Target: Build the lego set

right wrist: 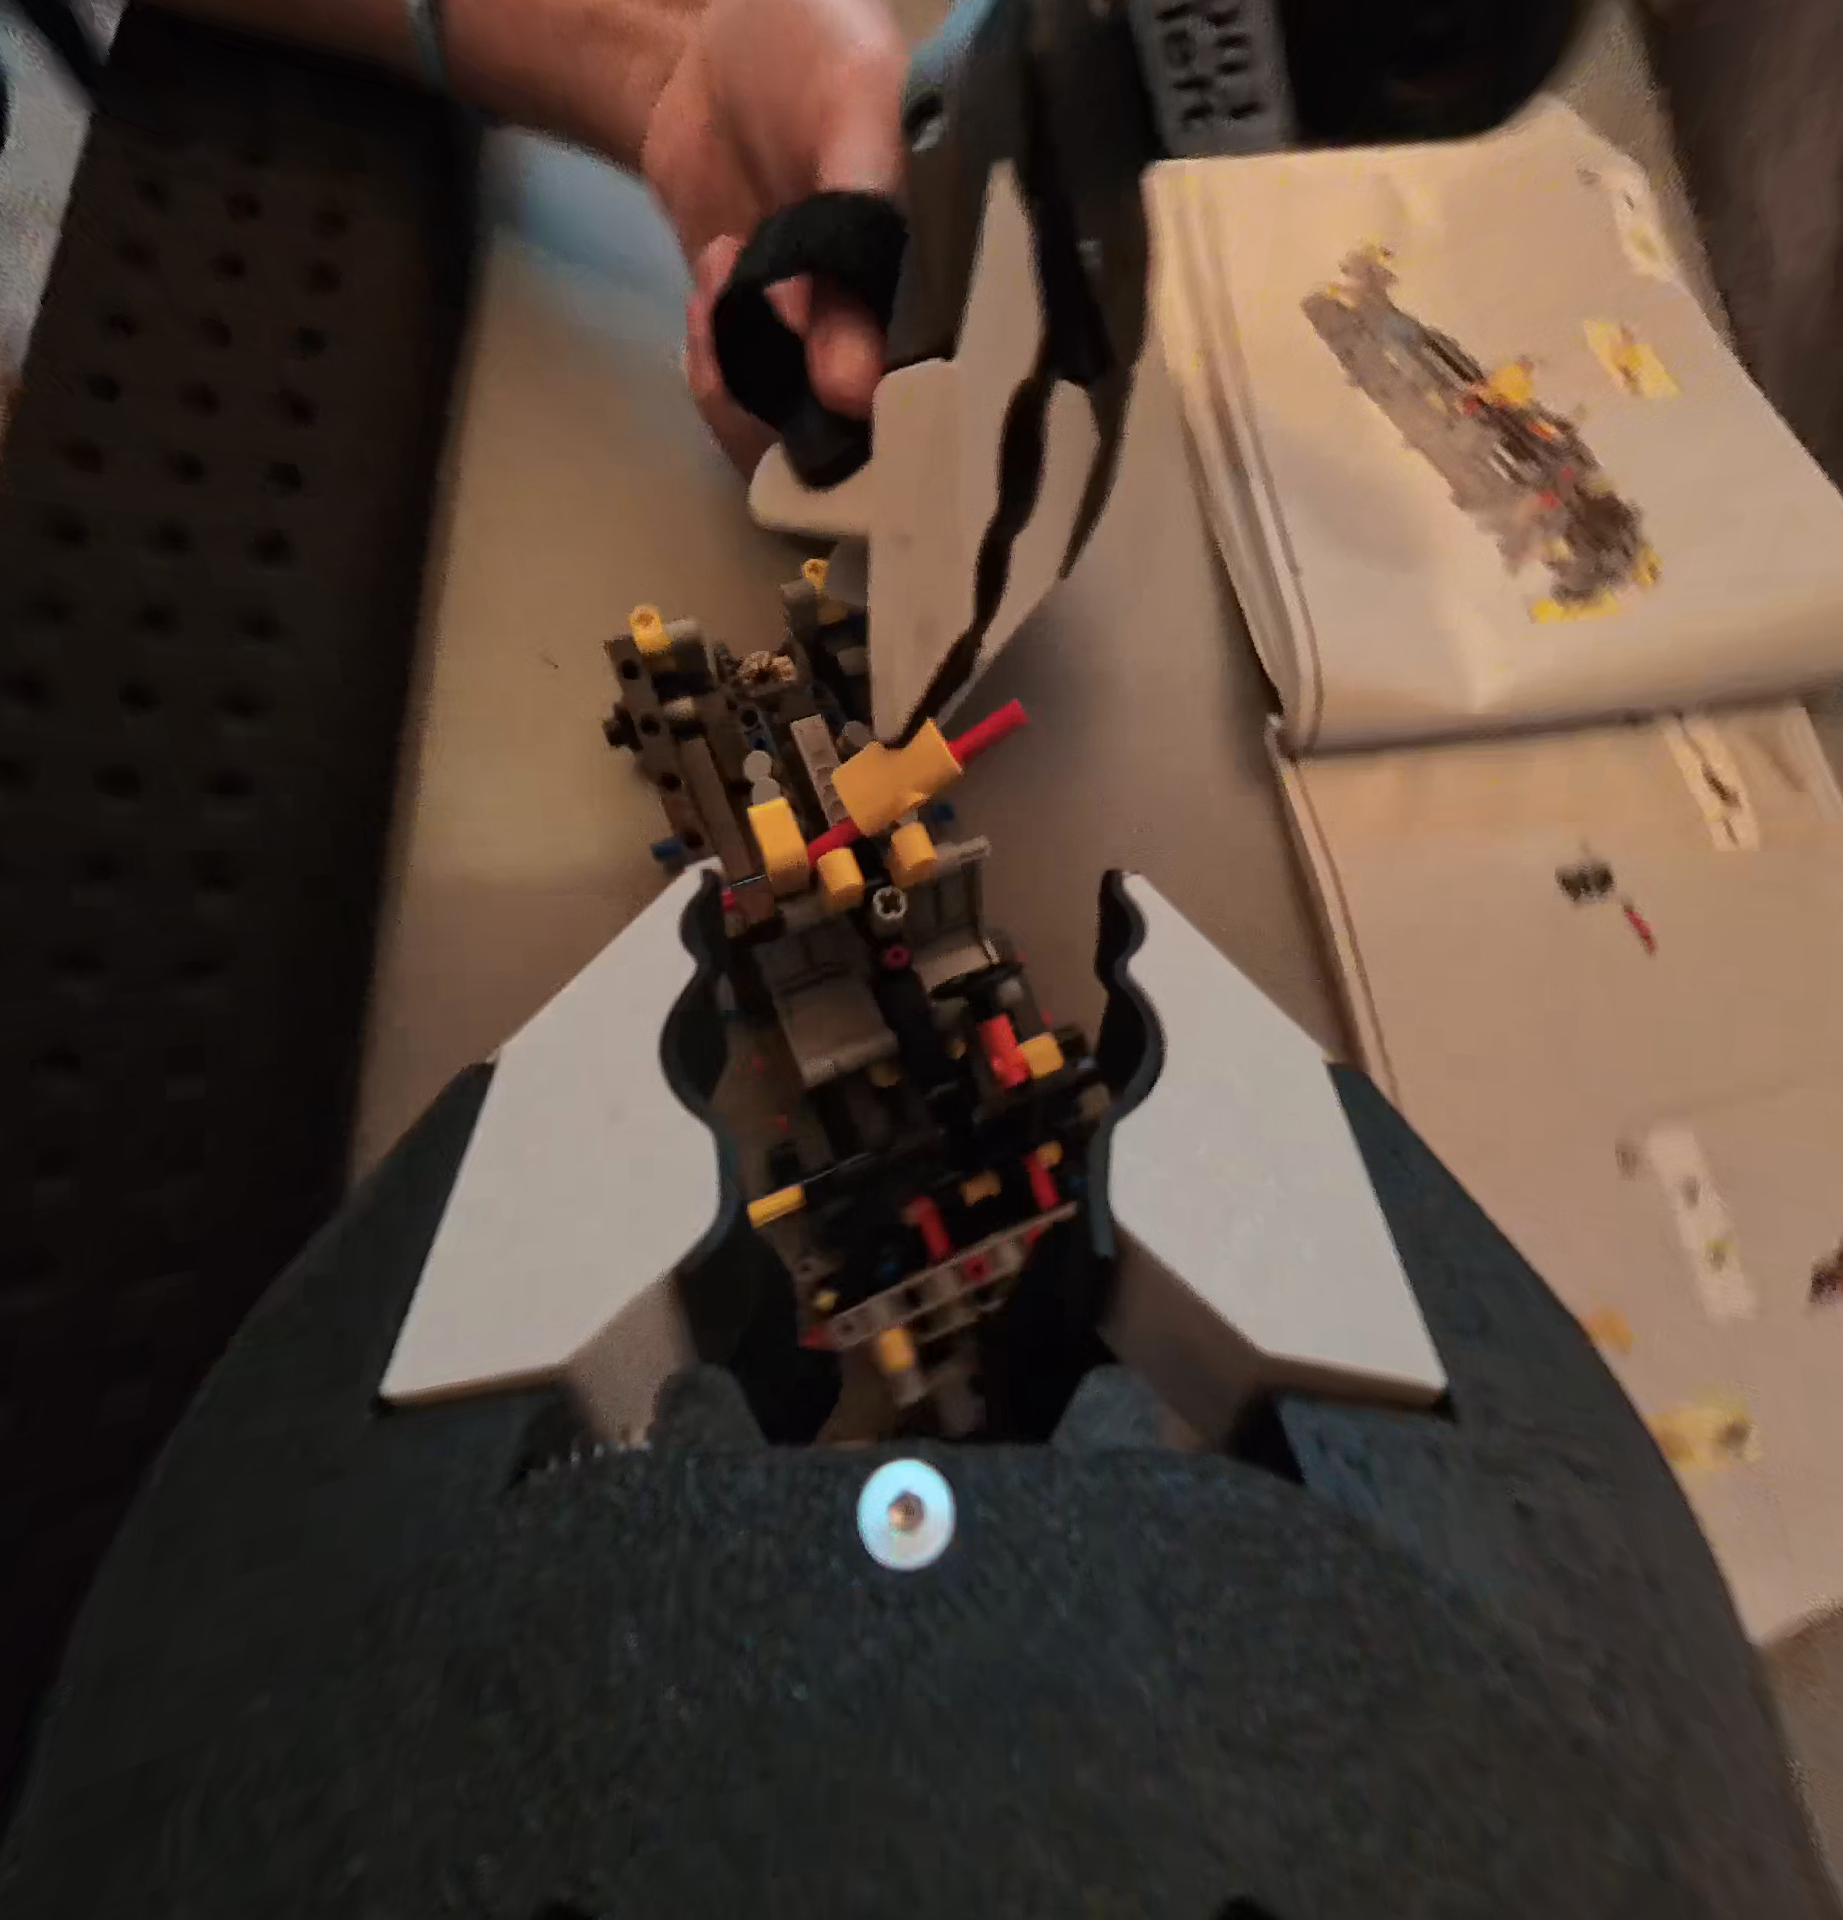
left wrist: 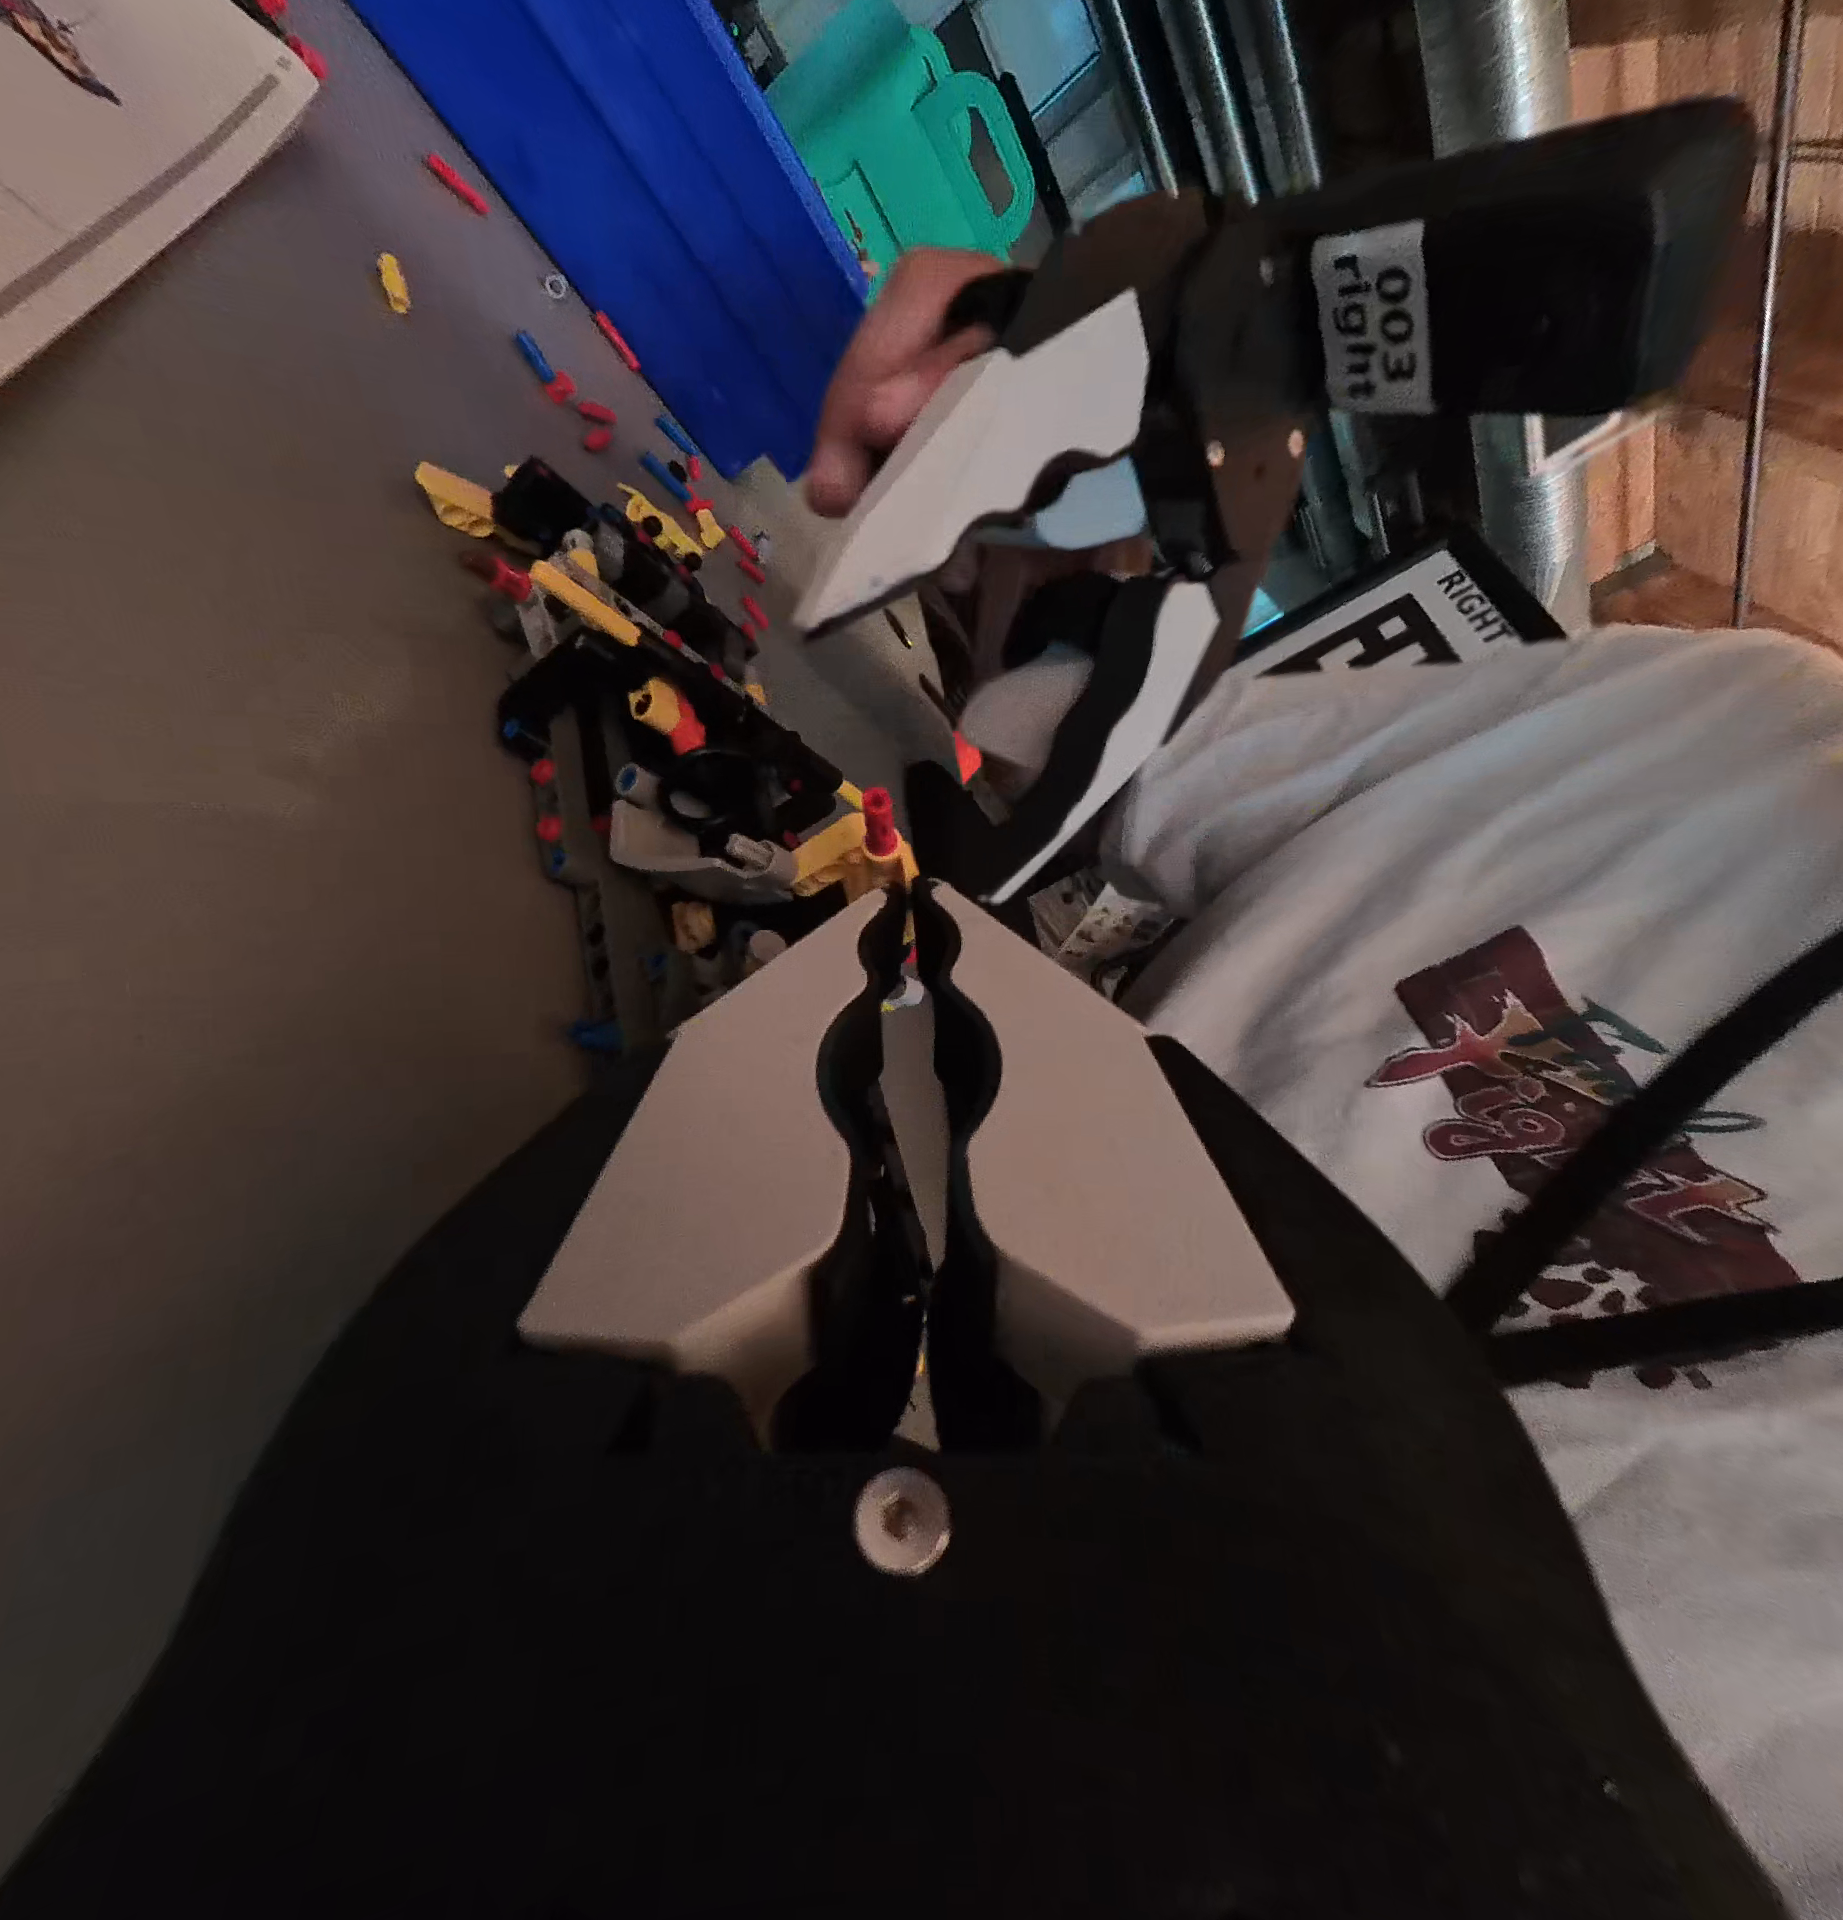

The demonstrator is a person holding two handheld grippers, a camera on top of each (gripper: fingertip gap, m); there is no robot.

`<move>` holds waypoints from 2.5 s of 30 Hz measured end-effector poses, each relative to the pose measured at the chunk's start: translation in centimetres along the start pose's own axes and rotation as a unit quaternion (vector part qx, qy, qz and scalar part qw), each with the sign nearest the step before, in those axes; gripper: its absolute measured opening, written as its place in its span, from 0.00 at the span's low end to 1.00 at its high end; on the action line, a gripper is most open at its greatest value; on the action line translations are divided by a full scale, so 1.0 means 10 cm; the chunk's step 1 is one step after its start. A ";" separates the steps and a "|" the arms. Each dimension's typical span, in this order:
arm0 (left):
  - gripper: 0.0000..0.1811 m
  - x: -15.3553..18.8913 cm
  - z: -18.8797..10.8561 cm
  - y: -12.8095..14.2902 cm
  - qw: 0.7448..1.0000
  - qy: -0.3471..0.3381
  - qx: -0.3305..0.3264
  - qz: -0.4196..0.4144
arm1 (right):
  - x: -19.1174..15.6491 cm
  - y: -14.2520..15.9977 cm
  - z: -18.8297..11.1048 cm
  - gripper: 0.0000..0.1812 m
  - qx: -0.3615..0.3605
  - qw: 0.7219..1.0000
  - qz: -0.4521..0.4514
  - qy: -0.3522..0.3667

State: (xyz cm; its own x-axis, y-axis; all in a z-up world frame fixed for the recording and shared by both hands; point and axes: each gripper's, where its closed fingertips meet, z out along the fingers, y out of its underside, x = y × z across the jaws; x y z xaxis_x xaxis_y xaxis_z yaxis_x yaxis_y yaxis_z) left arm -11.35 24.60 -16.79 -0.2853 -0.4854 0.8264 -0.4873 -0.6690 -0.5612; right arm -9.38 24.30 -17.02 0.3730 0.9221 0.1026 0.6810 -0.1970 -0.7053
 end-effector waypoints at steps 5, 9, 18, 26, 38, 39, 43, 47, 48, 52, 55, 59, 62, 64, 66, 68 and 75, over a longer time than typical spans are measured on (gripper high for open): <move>0.00 0.01 0.00 -0.03 1.000 0.005 0.014 -0.016 | -0.19 0.01 -0.07 0.33 0.047 0.966 0.215 0.135; 0.00 0.04 0.01 -0.02 0.999 0.010 0.025 -0.025 | -0.30 0.03 0.13 0.27 0.087 0.905 0.346 0.230; 0.01 0.11 0.04 0.09 1.000 0.004 0.020 -0.017 | -0.35 0.12 0.15 0.13 0.053 0.878 0.328 0.345; 0.01 0.39 0.03 0.02 0.990 0.035 0.040 0.132 | -0.43 0.22 0.01 0.11 0.110 0.916 0.293 0.253; 0.01 0.53 0.09 -0.16 0.973 0.050 0.124 0.189 | -0.35 0.27 -0.17 0.13 0.167 0.919 0.294 0.204; 0.01 0.49 0.11 -0.15 0.977 0.042 0.121 0.173 | -0.34 0.26 -0.18 0.13 0.171 0.918 0.291 0.209; 0.01 0.32 0.21 -0.07 0.984 0.011 0.094 0.149 | -0.29 0.34 -0.15 0.12 0.145 0.925 0.269 0.227; 0.01 0.24 0.28 -0.08 0.989 -0.004 0.091 0.115 | -0.29 0.32 -0.12 0.08 0.150 0.930 0.248 0.225; 0.01 0.23 0.29 -0.07 0.990 -0.010 0.088 0.109 | -0.28 0.32 -0.12 0.08 0.156 0.929 0.247 0.226; 0.01 0.17 0.33 -0.07 0.991 -0.030 0.103 0.080 | -0.28 0.32 -0.12 0.08 0.169 0.927 0.255 0.218; 0.01 0.15 0.36 -0.04 0.991 -0.041 0.108 0.061 | -0.28 0.32 -0.12 0.08 0.171 0.927 0.254 0.217; 0.01 0.14 0.35 -0.03 0.990 -0.044 0.135 0.014 | -0.28 0.32 -0.12 0.08 0.175 0.927 0.253 0.215; 0.01 0.11 0.30 -0.03 0.985 -0.055 0.163 -0.015 | -0.28 0.32 -0.12 0.08 0.176 0.927 0.253 0.215; 0.01 0.12 0.31 -0.01 0.983 -0.050 0.171 -0.039 | -0.28 0.32 -0.12 0.08 0.177 0.927 0.253 0.215; 0.01 0.08 0.31 0.00 0.978 -0.052 0.186 -0.072 | -0.28 0.32 -0.12 0.08 0.179 0.926 0.254 0.214; 0.01 0.06 0.31 0.01 0.975 -0.061 0.198 -0.081 | -0.27 0.32 -0.12 0.08 0.178 0.927 0.251 0.216; 0.01 0.03 0.32 0.02 0.964 -0.052 0.227 -0.126 | -0.27 0.32 -0.12 0.08 0.182 0.925 0.256 0.211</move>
State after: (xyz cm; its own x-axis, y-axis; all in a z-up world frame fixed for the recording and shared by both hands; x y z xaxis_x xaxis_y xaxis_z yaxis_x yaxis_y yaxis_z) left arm -8.91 22.52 -16.80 -0.1096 -0.3132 0.9433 -0.1119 -0.9391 -0.3248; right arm -7.40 20.75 -18.71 0.8538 0.5109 -0.1000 0.1171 -0.3758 -0.9193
